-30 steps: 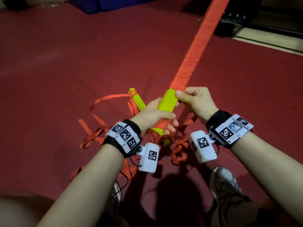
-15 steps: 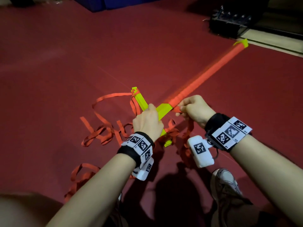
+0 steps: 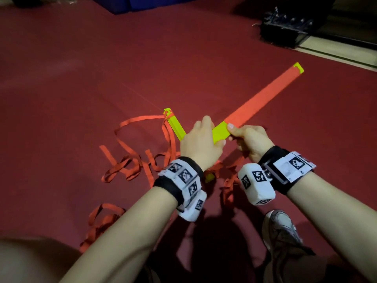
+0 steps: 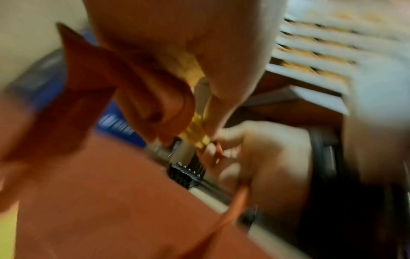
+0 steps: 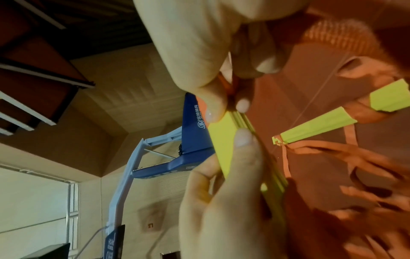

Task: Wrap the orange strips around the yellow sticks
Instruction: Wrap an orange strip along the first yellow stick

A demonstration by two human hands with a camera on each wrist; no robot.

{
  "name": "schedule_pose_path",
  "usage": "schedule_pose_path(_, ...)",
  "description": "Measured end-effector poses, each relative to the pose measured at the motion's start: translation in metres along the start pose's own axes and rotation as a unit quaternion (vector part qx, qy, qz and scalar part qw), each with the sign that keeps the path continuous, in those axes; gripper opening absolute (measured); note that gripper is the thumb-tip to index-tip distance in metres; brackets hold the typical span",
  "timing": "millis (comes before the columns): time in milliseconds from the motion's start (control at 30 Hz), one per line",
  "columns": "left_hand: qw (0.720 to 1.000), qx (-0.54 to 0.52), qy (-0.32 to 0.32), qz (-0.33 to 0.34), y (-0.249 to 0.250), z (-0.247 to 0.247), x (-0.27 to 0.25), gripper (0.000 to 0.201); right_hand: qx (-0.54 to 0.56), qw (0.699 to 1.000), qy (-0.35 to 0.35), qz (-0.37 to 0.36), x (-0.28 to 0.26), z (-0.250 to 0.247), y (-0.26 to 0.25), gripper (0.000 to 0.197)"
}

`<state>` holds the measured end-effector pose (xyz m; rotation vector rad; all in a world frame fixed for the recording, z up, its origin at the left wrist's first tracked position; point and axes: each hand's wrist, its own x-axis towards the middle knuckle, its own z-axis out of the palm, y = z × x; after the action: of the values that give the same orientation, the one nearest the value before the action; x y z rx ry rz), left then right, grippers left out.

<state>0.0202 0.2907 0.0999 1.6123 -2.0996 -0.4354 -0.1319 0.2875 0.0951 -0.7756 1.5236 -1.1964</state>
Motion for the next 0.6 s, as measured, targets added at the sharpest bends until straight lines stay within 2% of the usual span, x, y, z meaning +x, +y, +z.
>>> schedule_pose_path(33,0.996,-0.079,-0.032,-0.03,-0.002,-0.003,0.004,0.043,-0.003,1.0,-0.011,-0.016,0.0,-0.001,-0.001,0.032)
schedule_pose_path(67,0.976,-0.193,-0.067,-0.07,-0.005,-0.005,0.008,0.045,-0.004,0.999,-0.024,-0.033,0.0,-0.002,-0.002,0.035)
schedule_pose_path(100,0.931,-0.323,-0.118,-0.121,-0.006,-0.009,0.009,0.045,-0.005,0.998,-0.039,-0.052,0.0,-0.003,-0.004,0.036)
schedule_pose_path(167,0.803,-0.501,-0.253,-0.2,-0.01,-0.015,0.006,0.039,-0.01,0.993,-0.079,-0.088,0.001,-0.005,-0.008,0.033)
schedule_pose_path(200,0.765,-0.527,-0.306,-0.208,-0.012,-0.018,0.003,0.033,-0.015,0.99,-0.099,-0.102,0.0,-0.005,-0.012,0.03)
schedule_pose_path(233,0.748,-0.536,-0.337,-0.2,-0.013,-0.02,0.0,0.027,-0.022,0.986,-0.116,-0.114,-0.001,-0.005,-0.014,0.028)
schedule_pose_path(267,0.746,-0.539,-0.347,-0.179,-0.013,-0.02,-0.002,0.021,-0.03,0.983,-0.131,-0.123,-0.002,-0.005,-0.016,0.027)
schedule_pose_path(300,0.756,-0.539,-0.336,-0.157,-0.012,-0.018,-0.003,0.017,-0.038,0.98,-0.144,-0.129,-0.002,-0.005,-0.017,0.026)
schedule_pose_path(367,0.801,-0.516,-0.276,-0.122,-0.009,-0.016,-0.004,0.013,-0.031,0.978,-0.169,-0.119,0.001,-0.005,-0.019,0.024)
schedule_pose_path(467,0.87,-0.445,-0.187,-0.106,-0.005,-0.01,-0.003,0.011,0.011,0.979,-0.191,-0.071,0.007,-0.006,-0.019,0.019)
schedule_pose_path(533,0.907,-0.386,-0.138,-0.101,-0.006,-0.004,-0.003,0.005,-0.049,0.982,-0.166,-0.076,0.01,-0.009,-0.018,0.019)
schedule_pose_path(600,0.93,-0.337,-0.105,-0.103,-0.009,-0.001,-0.003,0.021,-0.179,0.966,-0.135,-0.127,0.01,-0.01,-0.016,0.023)
